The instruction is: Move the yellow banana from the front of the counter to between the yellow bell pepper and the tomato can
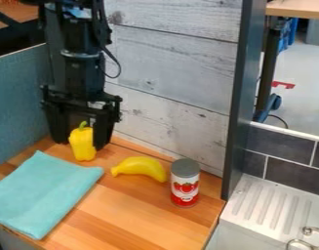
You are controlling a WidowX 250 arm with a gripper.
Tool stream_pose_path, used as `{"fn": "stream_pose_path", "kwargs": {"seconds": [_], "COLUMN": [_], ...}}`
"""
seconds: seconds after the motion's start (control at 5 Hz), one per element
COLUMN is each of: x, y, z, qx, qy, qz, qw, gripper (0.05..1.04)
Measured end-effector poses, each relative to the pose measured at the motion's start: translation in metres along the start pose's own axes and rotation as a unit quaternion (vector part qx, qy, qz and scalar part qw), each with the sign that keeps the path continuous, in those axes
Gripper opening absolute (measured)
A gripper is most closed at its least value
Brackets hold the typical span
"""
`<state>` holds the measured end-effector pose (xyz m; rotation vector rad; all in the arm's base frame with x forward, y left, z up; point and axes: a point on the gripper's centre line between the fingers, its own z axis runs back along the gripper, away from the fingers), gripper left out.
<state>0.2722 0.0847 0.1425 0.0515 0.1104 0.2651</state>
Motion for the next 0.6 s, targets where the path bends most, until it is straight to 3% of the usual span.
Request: {"fn": "stream_pose_path", "kwargs": {"seconds": [0.2,0.4,0.6], "x": [-0.013,-0.014,-0.015], "y": [0.023,0.038,0.064], "z": [0.0,-0.012,-0.033], "qx": [0.003,0.003,0.007], "qy": [-0.037,-0.064,-0.05], "qz": [-0.105,-0.186,-0.166], "qw": [0.9938,0.9805,0.9849], "gripper": [1.001,1.001,1.001]}}
